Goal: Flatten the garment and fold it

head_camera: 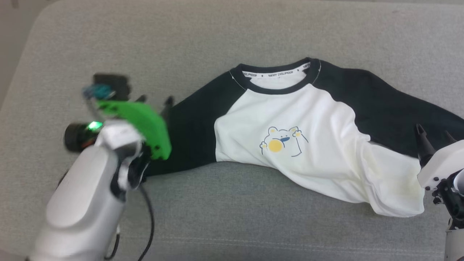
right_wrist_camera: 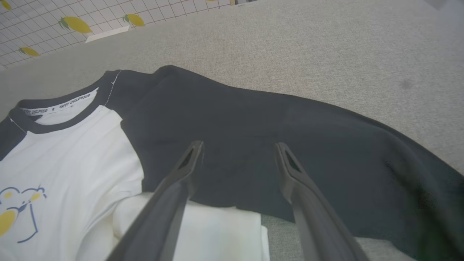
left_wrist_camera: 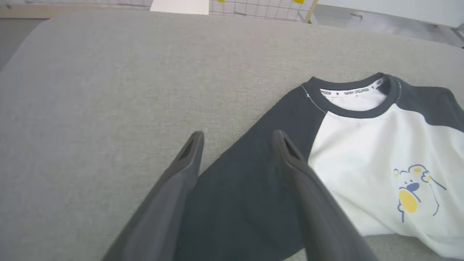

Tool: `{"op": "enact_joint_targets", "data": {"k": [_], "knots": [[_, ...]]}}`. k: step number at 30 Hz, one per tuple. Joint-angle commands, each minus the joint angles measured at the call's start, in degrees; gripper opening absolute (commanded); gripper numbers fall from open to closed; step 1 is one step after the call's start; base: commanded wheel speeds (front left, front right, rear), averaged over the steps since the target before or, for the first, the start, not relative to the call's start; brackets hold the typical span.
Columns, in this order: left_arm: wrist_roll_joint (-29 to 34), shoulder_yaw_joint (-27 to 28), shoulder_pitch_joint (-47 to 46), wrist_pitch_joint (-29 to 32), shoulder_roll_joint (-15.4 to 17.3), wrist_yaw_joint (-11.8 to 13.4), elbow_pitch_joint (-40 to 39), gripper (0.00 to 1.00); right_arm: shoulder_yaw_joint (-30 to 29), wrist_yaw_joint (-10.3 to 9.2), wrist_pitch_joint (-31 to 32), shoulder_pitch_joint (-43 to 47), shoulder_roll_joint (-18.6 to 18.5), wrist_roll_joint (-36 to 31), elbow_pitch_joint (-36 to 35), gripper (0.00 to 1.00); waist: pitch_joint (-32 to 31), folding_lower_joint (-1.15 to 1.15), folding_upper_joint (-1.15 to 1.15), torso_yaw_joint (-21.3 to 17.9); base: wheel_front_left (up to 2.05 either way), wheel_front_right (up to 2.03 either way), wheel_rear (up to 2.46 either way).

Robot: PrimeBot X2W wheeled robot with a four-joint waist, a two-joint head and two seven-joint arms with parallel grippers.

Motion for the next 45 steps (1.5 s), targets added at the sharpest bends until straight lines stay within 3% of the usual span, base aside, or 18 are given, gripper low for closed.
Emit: {"op": "enact_joint_targets", "data": {"k": [1, 12, 19, 25, 26, 27, 28, 32, 39, 45], "knots": [[1.0, -1.4, -3.6, 2.6, -0.4, -1.2, 2.1, 1.0, 0.2, -0.09, 0.1, -0.6, -0.1, 0.2, -0.5, 1.0, 2.2, 0.0, 0.0, -1.4, 0.0, 0.0, 0.0], [4.1, -10.0, -20.3, 17.5, -1.7, -7.3, 18.7, 1.0, 1.6, -0.09, -0.2, -2.4, 0.1, 0.8, -0.9, 1.0, 8.3, 0.0, 0.0, -7.3, 0.0, 0.0, 0.0], [8.1, -14.0, -23.1, 22.4, -0.1, -7.1, 25.0, 1.0, 2.0, -0.09, -1.3, -1.8, 0.1, 1.5, -0.4, 1.0, 10.6, 0.0, 0.0, -9.6, 0.0, 0.0, 0.0], [5.7, -14.9, -20.1, 31.2, -0.6, -5.8, 29.7, 1.0, 1.9, -0.09, -2.1, -1.5, 0.1, 1.9, 0.1, 1.0, 11.1, 0.0, 0.0, -10.3, 0.0, 0.0, 0.0], [4.2, -14.3, -19.1, 32.8, -1.0, -5.5, 30.0, 0.47, 1.9, -0.09, -2.3, -1.6, 0.2, 2.0, 0.1, 1.0, 11.2, 0.0, 0.0, -10.3, 0.0, 0.0, 0.0], [3.5, -14.2, -18.5, 34.0, -1.2, -5.5, 30.0, 0.16, 1.9, -0.09, -2.5, -1.6, 0.2, 2.0, 0.2, 1.0, 11.2, 0.0, 0.0, -10.2, 0.0, 0.0, 0.0], [2.6, -13.9, -17.9, 34.7, -1.4, -5.5, 29.7, 0.0, 2.0, -0.09, -2.6, -1.6, 0.3, 2.0, 0.3, 1.0, 11.3, 0.0, 0.0, -10.1, 0.0, 0.0, 0.0], [0.0, -11.6, -16.9, 32.4, -2.1, -5.6, 27.0, 0.0, 1.9, -0.09, -2.8, -2.0, 0.2, 1.8, 0.4, 1.0, 11.4, 0.0, 0.0, -8.8, 0.0, 0.0, 0.0], [-5.9, -3.0, -16.4, 21.6, -3.7, -4.5, 21.0, 0.0, 2.8, -0.09, -1.9, -6.5, -1.6, 1.3, -0.3, 1.0, 10.7, 0.0, 0.0, -7.0, 0.0, 0.0, 0.0], [-6.4, -0.5, -14.8, 17.5, -2.1, -4.2, 12.9, 0.0, 9.6, -0.09, 4.7, -16.7, -5.6, -0.4, 0.5, 1.0, 11.4, 0.0, 0.0, -6.0, 0.0, 0.0, 0.0]]}}
